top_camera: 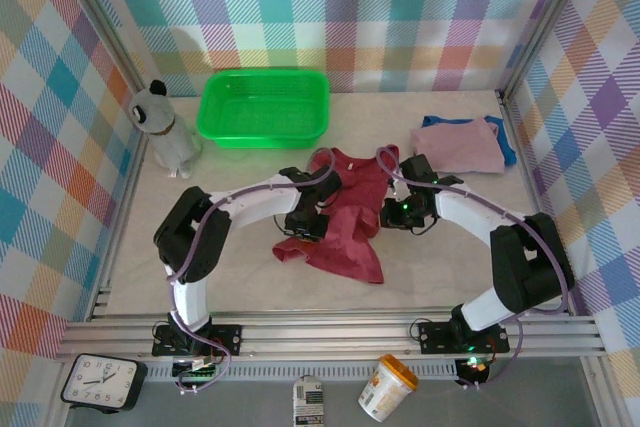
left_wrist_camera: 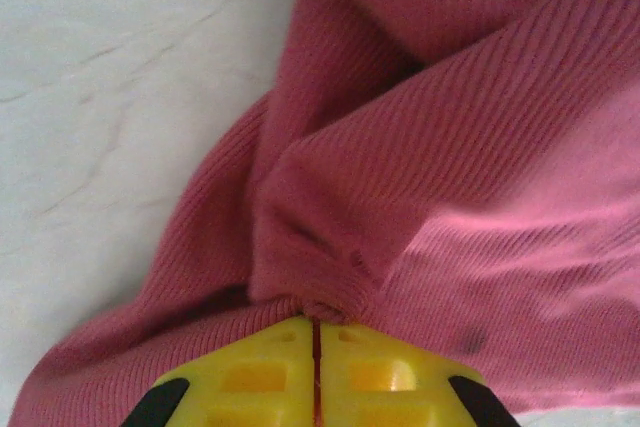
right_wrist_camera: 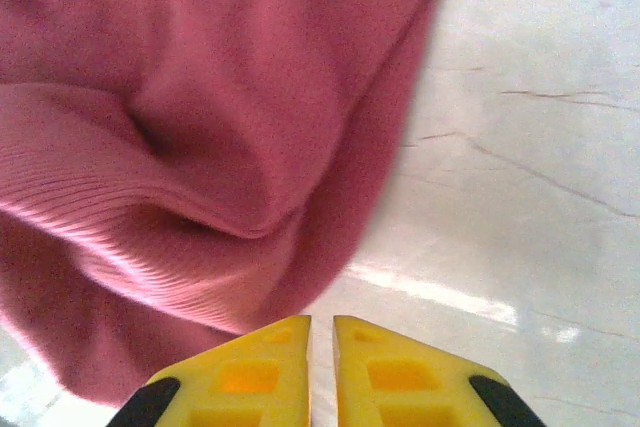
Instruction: Fold and stack the tank tops
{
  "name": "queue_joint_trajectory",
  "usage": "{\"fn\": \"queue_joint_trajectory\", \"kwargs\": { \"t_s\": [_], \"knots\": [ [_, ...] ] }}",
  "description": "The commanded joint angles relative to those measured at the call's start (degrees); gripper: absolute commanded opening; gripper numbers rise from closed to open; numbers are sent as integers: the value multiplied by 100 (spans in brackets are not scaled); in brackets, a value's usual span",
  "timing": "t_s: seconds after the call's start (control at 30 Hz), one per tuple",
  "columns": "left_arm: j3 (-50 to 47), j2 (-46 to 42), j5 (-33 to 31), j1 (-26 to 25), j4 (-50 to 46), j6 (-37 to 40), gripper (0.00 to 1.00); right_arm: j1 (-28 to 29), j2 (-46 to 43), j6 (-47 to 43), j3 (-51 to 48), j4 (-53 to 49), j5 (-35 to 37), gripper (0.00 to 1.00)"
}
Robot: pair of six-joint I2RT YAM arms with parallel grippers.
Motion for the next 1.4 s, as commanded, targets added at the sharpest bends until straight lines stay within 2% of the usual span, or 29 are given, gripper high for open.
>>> {"fn": "queue_joint_trajectory", "kwargs": {
  "t_s": [0.0, 0.13, 0.3, 0.4, 0.47, 0.53, 0.63, 0.8, 0.97, 1.37],
  "knots": [
    [333, -63, 342, -14, 104, 142, 14, -33, -182, -277, 112, -128, 83, 18],
    [146, -476, 181, 41, -164, 149, 34, 130, -740, -264, -331, 37, -618, 27],
    [-581, -1487, -264, 243, -591, -349, 45, 656, -1450, -37, -835, -318, -616, 34],
    [-1362, -2257, -307, 356, -584, -996, 46, 1096, -1849, 122, -1060, -449, -418, 38],
    [-2007, -2665, -76, 367, -272, -1492, 45, 1378, -1958, 258, -1193, -435, -317, 42],
    [-2708, -2946, 224, 357, 246, -1970, 43, 1613, -1870, 302, -1262, -428, -200, 44],
    [-3355, -3194, 251, 336, 1068, -2327, 42, 1948, -1552, 231, -1230, -363, 96, 45],
    [-3262, -2714, -123, 371, 1374, -2183, 41, 2221, -1056, 148, -954, -249, 288, 51],
    [-3191, -2278, -304, 526, 1786, -2112, 41, 2290, -652, 206, -814, -286, 424, 53],
    [-2566, -1972, -653, 761, 1387, -1587, 40, 2317, -502, 216, -739, -356, 489, 54]
  ]
}}
